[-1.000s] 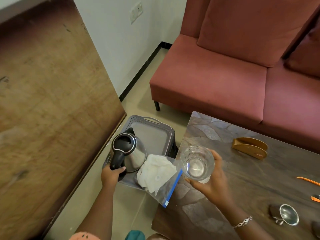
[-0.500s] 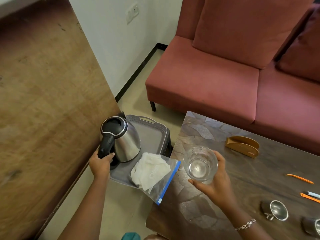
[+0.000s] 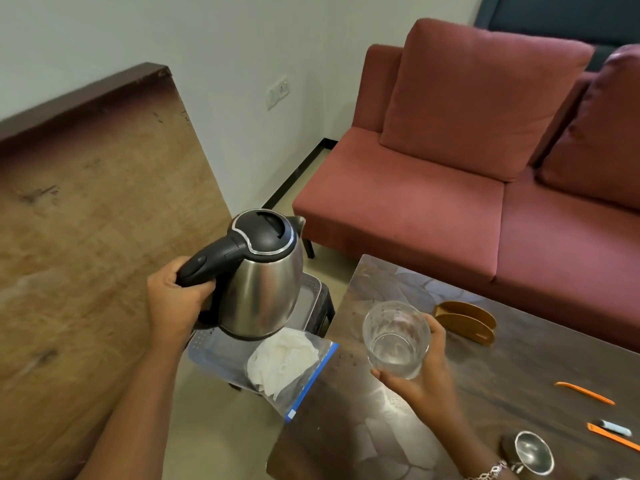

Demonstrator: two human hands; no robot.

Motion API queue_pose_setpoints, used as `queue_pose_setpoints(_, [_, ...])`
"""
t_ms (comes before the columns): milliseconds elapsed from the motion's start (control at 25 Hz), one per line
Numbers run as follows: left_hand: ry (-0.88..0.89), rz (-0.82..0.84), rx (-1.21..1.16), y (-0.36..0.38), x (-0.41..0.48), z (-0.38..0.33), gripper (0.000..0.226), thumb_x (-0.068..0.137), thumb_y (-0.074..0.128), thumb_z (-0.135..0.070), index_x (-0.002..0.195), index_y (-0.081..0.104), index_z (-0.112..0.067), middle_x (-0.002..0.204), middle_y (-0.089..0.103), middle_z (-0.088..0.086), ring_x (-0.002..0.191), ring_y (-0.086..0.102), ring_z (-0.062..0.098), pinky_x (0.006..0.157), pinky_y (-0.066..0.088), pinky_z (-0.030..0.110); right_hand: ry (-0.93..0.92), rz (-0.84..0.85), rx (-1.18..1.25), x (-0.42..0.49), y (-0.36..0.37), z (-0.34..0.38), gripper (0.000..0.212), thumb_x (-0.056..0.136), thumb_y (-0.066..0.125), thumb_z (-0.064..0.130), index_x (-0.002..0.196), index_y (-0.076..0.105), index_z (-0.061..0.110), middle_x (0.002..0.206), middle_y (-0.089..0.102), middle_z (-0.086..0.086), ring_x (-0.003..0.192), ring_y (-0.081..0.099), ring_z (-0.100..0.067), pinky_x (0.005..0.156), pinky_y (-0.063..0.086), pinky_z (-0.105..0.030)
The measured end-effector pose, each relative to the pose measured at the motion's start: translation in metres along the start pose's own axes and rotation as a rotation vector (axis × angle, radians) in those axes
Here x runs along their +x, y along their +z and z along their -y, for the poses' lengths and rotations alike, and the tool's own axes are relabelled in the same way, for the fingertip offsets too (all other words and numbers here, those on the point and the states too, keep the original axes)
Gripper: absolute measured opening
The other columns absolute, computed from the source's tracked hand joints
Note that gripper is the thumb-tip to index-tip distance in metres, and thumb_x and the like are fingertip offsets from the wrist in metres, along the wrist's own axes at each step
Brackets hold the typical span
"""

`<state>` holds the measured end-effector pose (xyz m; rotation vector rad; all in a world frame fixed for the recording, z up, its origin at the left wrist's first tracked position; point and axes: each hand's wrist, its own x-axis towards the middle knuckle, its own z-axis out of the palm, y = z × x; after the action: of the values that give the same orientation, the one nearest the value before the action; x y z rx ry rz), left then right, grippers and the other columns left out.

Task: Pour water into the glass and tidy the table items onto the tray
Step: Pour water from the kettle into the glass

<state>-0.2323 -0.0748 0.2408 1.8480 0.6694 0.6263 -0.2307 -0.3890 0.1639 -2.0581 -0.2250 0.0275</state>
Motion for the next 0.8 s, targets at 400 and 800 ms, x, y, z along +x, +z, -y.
queue_pose_setpoints(400, [0.483,0.185,0.067,0.032,-0.085,-0.117,0.039,0.061,0.064,-0.006,0.066,0.061,-0.044,0.060,0.059,-0.032,0.056,0.052,-0.013,0.051,0.035,0.001,-0.026,-0.099,-0.052,-0.051,-0.097,-0.020,0.091,0.048,0.075,0.052,0.119,0.018,0.047,0.117,0.049,0.007,0.102,0.053,-0.012,0.078,0.039,-0.013])
queue_pose_setpoints(800, [0.906,0.429,0.193,0.067,-0.126,-0.189,0.018,0.066,0.060,-0.029,0.078,0.066,-0.017,0.081,0.061,-0.015,0.062,0.055,0.008,0.058,0.044,0.026,-0.060,-0.111,-0.091,-0.087,-0.135,-0.037,0.093,0.052,0.080,0.042,0.119,0.015,0.049,0.114,0.038,0.028,0.102,0.049,-0.003,0.082,0.036,-0.009])
